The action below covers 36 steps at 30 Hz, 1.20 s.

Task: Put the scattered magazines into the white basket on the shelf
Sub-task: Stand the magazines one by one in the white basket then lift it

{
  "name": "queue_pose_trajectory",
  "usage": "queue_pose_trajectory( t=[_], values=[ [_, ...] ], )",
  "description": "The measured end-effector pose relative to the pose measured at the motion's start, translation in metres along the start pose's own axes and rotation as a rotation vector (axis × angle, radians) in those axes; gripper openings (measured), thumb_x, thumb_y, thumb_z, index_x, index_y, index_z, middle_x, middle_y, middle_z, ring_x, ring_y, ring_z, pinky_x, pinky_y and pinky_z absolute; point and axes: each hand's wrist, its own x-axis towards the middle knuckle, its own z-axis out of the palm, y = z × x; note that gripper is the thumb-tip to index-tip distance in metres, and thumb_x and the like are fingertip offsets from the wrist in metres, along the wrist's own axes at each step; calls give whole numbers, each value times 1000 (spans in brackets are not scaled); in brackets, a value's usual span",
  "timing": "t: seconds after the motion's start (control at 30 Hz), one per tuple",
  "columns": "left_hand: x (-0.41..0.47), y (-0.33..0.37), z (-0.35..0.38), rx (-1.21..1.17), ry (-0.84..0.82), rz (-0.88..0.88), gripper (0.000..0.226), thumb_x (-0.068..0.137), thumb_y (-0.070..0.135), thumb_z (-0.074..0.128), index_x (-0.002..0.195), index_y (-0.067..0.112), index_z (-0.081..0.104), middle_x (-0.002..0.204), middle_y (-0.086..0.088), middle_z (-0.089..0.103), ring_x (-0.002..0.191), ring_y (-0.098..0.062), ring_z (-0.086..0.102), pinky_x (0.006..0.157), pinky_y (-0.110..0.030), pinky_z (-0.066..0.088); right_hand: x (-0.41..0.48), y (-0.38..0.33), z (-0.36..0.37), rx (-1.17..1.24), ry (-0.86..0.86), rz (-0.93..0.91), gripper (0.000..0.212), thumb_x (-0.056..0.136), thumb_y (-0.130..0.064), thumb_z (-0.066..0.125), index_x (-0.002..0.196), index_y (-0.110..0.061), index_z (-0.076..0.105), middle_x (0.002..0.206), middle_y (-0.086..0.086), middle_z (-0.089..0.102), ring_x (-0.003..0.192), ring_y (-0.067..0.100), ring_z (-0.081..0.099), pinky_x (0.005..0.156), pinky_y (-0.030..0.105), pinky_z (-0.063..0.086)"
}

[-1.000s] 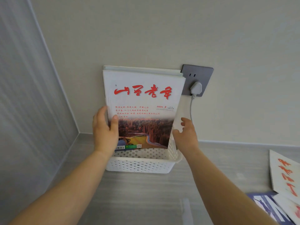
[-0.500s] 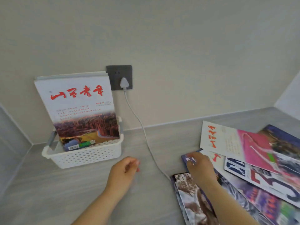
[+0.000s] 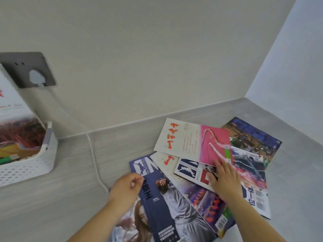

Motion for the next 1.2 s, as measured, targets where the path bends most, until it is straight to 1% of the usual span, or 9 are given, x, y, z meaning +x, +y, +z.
queue_pose_trajectory(
  t=[0.13,0.4,0.5,0.57,0.67,0.8,0.87,1.0,1.2],
  values=[
    [32,19,22,105,50,37,17,86,17,52,98,22,62,112,-3,61,102,-17,53,88,-25,37,6,11,17,24,41,-36,57,92,-48,22,143,-24,12,156,2,6,143,22,-2,116,39,-5],
    [97,61,74,177,-24,-167,56,85,32,53,133,13,32,137,-13,45,123,-32,43,103,-44,37,10,17,27,69,47,-63,59,91,-48,21,143,-23,9,156,4,2,143,24,-7,113,38,-13],
    [103,71,78,-23,61,-221,49,86,25,52,130,13,34,130,-15,51,102,-27,55,78,-36,49,11,18,29,68,39,-67,60,91,-49,18,144,-24,5,156,3,-2,142,23,-11,109,37,-18],
    [104,76,77,-259,189,-255,47,86,17,53,129,12,34,128,-15,53,93,-24,55,65,-26,44,11,18,30,63,41,-68,60,91,-50,16,144,-25,3,156,3,-4,142,23,-12,108,36,-19],
    [111,79,74,-636,327,-365,54,84,13,55,133,10,31,130,-17,51,104,-31,55,85,-37,45,11,18,30,60,48,-75,60,90,-50,12,144,-25,3,156,2,-3,142,22,-11,108,36,-19],
    [114,93,84,-858,114,-393,11,87,10,51,94,13,58,98,-9,65,80,-19,64,66,-31,51,10,19,29,81,56,-107,59,91,-48,20,143,-26,4,156,0,3,143,20,-7,110,36,-18],
    [111,98,95,-846,16,-427,10,89,9,48,85,14,55,88,-6,64,75,-16,64,61,-29,51,9,19,28,82,61,-128,57,91,-48,21,143,-27,9,156,-1,8,143,18,-2,111,36,-16],
    [105,97,103,-746,83,-443,19,89,2,42,80,16,51,82,-6,61,69,-18,62,56,-28,49,7,19,26,89,54,-141,53,92,-47,22,141,-30,16,154,-2,15,142,17,5,115,38,-10],
    [83,105,79,-535,127,-217,24,87,3,39,110,7,46,113,-12,61,92,-26,62,71,-38,54,-5,16,15,184,22,-215,50,92,-46,28,139,-32,23,152,-8,21,140,13,10,115,34,1]
  ],
)
